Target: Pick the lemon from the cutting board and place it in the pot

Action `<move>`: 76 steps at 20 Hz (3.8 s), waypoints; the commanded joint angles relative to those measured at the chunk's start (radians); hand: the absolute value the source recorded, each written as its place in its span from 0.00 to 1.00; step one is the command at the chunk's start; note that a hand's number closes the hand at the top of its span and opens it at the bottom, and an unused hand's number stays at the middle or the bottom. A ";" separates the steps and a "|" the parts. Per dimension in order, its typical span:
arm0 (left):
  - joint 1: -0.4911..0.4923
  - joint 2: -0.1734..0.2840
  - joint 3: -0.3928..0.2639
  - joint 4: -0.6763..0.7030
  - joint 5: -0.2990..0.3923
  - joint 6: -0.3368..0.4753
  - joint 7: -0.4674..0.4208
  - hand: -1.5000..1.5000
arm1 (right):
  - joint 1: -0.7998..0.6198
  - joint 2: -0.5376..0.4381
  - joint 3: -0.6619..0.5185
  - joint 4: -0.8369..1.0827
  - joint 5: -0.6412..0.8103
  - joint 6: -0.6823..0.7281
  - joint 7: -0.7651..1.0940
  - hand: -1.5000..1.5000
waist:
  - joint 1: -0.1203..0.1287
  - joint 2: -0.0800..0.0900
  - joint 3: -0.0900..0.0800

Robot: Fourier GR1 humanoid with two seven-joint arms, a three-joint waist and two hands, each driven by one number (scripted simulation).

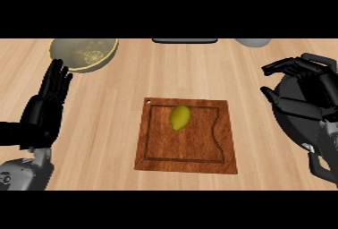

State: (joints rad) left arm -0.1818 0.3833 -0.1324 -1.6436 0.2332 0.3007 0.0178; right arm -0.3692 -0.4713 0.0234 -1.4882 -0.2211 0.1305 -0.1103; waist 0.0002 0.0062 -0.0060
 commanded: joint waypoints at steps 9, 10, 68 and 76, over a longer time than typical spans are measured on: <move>-0.066 -0.044 0.062 0.062 0.049 -0.038 0.023 0.50 | 0.107 -0.067 0.155 -0.009 0.434 -0.079 -0.209 0.00 | -0.004 -0.008 0.006; -0.077 -0.016 0.110 0.103 0.089 -0.082 0.001 0.50 | 0.071 -0.059 0.194 -0.014 0.485 -0.092 -0.145 0.00 | -0.002 -0.007 0.005; -0.128 -0.176 0.206 0.079 -0.095 -0.165 0.081 0.50 | -0.315 0.471 0.425 0.703 0.940 -0.127 0.213 0.00 | 0.013 -0.004 0.006; -0.081 -0.191 0.200 0.087 -0.106 -0.196 0.017 0.50 | -0.346 0.470 0.513 0.771 0.958 -0.218 0.039 1.00 | 0.016 -0.004 0.006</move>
State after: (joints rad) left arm -0.2910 0.2086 0.0832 -1.5294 0.1420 0.1076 0.0466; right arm -0.7007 -0.0174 0.5060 -0.7795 0.7419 -0.0345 -0.0206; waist 0.0125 -0.0080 -0.0054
